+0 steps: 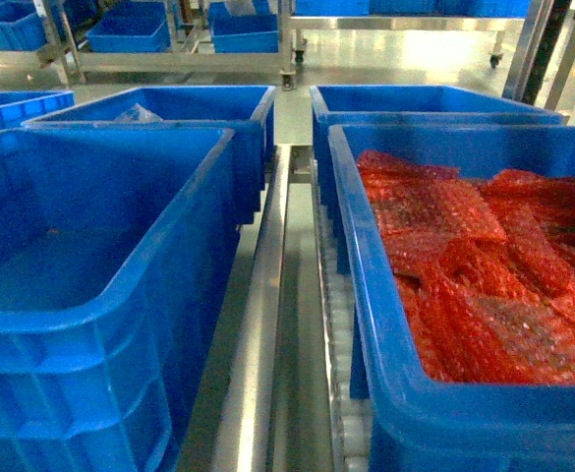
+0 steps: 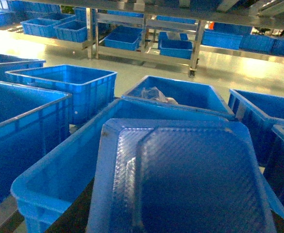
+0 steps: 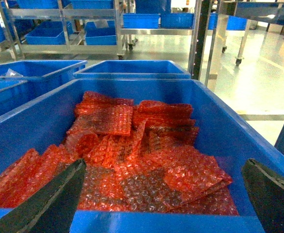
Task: Pick blue part to blue bin on bottom shelf
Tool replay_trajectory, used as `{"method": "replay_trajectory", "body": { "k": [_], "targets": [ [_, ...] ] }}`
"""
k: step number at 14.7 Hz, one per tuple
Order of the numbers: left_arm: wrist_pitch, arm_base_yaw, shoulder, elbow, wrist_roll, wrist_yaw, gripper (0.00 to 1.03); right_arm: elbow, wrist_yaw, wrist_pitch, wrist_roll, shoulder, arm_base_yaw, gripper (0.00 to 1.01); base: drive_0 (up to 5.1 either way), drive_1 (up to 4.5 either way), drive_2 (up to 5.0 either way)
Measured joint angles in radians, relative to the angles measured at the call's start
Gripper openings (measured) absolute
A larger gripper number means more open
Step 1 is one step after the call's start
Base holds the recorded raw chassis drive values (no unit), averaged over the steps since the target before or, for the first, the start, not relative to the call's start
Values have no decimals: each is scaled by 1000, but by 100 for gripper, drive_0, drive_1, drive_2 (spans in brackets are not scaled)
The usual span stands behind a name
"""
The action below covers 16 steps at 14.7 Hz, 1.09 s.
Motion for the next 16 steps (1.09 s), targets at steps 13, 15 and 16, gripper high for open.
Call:
{"method": "replay_trajectory", "body": {
  "k": [13,15,16],
  "targets": [
    [0,0,-1,0,0,2,43,0,0,1,0,0,0,98,0,0,0],
    [0,0,-1,0,0,2,43,0,0,1,0,0,0,98,0,0,0],
    [0,0,-1,0,0,2,43,0,0,1,0,0,0,98,0,0,0]
  ]
}}
